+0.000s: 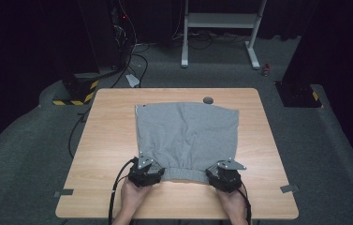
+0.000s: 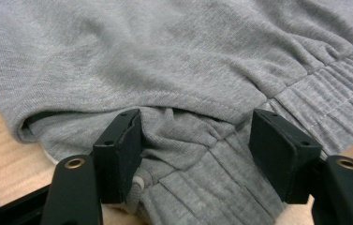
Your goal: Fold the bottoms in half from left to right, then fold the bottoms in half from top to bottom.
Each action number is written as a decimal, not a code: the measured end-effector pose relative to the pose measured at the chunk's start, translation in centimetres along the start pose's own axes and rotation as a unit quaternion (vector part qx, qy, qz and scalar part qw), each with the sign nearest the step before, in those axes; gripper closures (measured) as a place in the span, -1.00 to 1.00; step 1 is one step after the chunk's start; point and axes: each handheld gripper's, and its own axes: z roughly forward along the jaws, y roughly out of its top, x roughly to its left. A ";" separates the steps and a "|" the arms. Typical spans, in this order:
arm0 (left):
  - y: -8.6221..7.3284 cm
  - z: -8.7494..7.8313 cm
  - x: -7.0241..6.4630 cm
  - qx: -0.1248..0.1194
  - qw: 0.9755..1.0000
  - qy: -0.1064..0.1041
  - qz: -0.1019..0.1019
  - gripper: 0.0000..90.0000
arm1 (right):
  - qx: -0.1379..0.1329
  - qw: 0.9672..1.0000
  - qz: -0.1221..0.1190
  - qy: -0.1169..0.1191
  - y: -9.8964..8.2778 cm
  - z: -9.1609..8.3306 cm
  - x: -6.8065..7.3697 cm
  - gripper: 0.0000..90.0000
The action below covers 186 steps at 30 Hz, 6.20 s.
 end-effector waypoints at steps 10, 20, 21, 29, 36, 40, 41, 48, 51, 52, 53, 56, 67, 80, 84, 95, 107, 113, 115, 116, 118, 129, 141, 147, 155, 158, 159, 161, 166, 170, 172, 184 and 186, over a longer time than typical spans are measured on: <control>-0.7 -0.7 -0.6 -0.001 1.000 -0.005 -0.005 -0.22 | -0.001 1.000 0.003 -0.001 -0.8 -0.9 0.6 -0.03; -1.3 -1.4 -1.0 -0.002 1.000 -0.010 -0.003 -0.22 | -0.001 1.000 0.004 -0.002 -1.5 -1.6 1.2 -0.02; -1.3 -1.5 -1.1 -0.002 1.000 -0.010 -0.003 -0.22 | -0.001 1.000 0.004 -0.001 -1.7 -1.8 1.3 -0.02; -1.6 -1.8 -1.4 -0.001 1.000 -0.011 0.000 -0.22 | 0.000 1.000 0.006 -0.001 -2.1 -2.3 1.6 -0.02; -1.8 -2.0 -1.9 0.000 1.000 -0.012 0.005 -0.22 | -0.001 1.000 0.004 0.000 -2.5 -2.7 1.7 -0.02; -2.0 -2.2 -2.3 -0.001 1.000 -0.011 0.008 -0.22 | -0.004 1.000 0.004 -0.002 -2.8 -2.9 1.8 -0.02; -2.1 -2.3 -2.5 -0.001 1.000 -0.013 0.008 -0.21 | -0.004 1.000 0.002 -0.002 -2.9 -3.1 1.8 -0.02; -2.6 -2.9 -3.0 0.000 1.000 -0.018 0.013 -0.21 | -0.001 1.000 0.002 0.001 -3.4 -3.7 1.9 -0.02; -2.9 -3.1 -3.4 0.001 1.000 -0.020 0.013 -0.21 | -0.002 1.000 -0.003 0.007 -3.8 -4.1 1.9 -0.02; -3.0 -3.3 -3.5 0.002 1.000 -0.021 0.018 -0.21 | 0.000 1.000 -0.003 0.007 -3.9 -4.2 1.9 -0.02; -3.0 -3.3 -3.5 0.002 1.000 -0.021 0.018 -0.21 | 0.000 1.000 -0.003 0.007 -3.9 -4.2 1.9 -0.02; -3.0 -3.4 -3.8 0.005 0.999 -0.026 0.018 -0.21 | 0.008 1.000 -0.007 0.010 -3.9 -4.5 1.8 -0.02; -3.1 -4.0 -4.4 0.019 0.999 -0.045 0.016 -0.21 | 0.014 1.000 -0.003 0.025 -4.0 -5.0 1.4 -0.01; -0.3 -5.5 -1.9 -0.012 0.996 -0.083 -0.023 -0.21 | -0.050 0.997 -0.010 0.055 -1.5 -6.5 2.6 0.03; 0.5 -5.0 -0.7 -0.004 0.996 -0.081 -0.036 -0.21 | -0.048 0.996 -0.026 0.072 -0.4 -5.3 3.7 0.02; 2.3 -4.3 3.6 0.007 0.996 -0.062 -0.062 -0.23 | -0.032 0.991 -0.066 0.110 1.9 -2.0 7.0 -0.05; 5.5 -2.2 8.4 0.036 0.996 0.002 -0.086 -0.21 | -0.025 0.983 -0.116 0.138 3.4 0.0 10.8 -0.03; 6.8 -0.2 10.8 0.053 0.992 0.036 -0.109 -0.20 | -0.019 0.973 -0.157 0.167 3.9 1.2 13.5 0.00; 7.0 0.4 11.4 0.056 0.991 0.039 -0.114 -0.20 | -0.019 0.972 -0.162 0.170 3.9 1.3 13.7 0.00; 7.0 0.9 11.7 0.051 0.990 0.036 -0.130 -0.19 | -0.019 0.970 -0.168 0.174 3.9 1.4 14.1 0.00; 6.8 1.6 12.2 0.050 0.987 0.032 -0.149 -0.21 | -0.025 0.966 -0.182 0.183 3.9 1.7 15.0 -0.01; 6.0 4.0 14.0 0.043 0.981 0.079 -0.173 -0.24 | 0.017 0.959 -0.194 0.207 3.7 3.5 17.6 -0.07; 6.5 4.9 13.8 0.046 0.982 0.106 -0.147 -0.21 | 0.042 0.954 -0.234 0.183 3.2 4.0 18.9 -0.11; 7.5 5.9 13.0 0.083 0.983 0.129 -0.097 -0.23 | 0.048 0.954 -0.235 0.183 3.3 3.9 19.1 -0.05; 7.6 6.1 12.5 0.069 0.986 0.125 -0.084 0.19 | 0.045 0.951 -0.243 0.185 2.9 3.6 19.4 -0.18; 7.6 6.1 12.4 0.069 0.987 0.119 -0.084 0.34 | 0.047 0.953 -0.237 0.186 3.0 3.7 19.3 -0.13; 7.7 6.1 12.3 0.068 0.987 0.116 -0.082 0.40 | 0.047 0.954 -0.233 0.184 3.1 3.7 19.1 -0.02; 7.7 6.1 12.3 0.067 0.988 0.113 -0.080 0.44 | 0.047 0.954 -0.233 0.184 3.1 3.7 19.1 0.01; 7.7 6.1 12.3 0.065 0.989 0.099 -0.084 0.79 | 0.051 0.956 -0.234 0.171 3.3 3.5 18.9 0.35; 7.7 6.0 12.7 0.063 0.990 0.081 -0.101 0.87 | 0.059 0.957 -0.232 0.162 3.3 3.3 18.7 0.55; 7.6 5.9 13.3 0.066 0.988 0.057 -0.128 0.88 | 0.055 0.957 -0.237 0.155 3.2 3.2 18.7 0.63; 8.9 4.2 13.7 0.021 0.985 -0.001 -0.171 0.90 | 0.040 0.958 -0.240 0.155 3.5 2.0 17.9 0.70; 9.6 3.9 13.4 0.019 0.989 0.002 -0.148 0.90 | 0.037 0.958 -0.235 0.158 3.7 1.8 17.7 0.70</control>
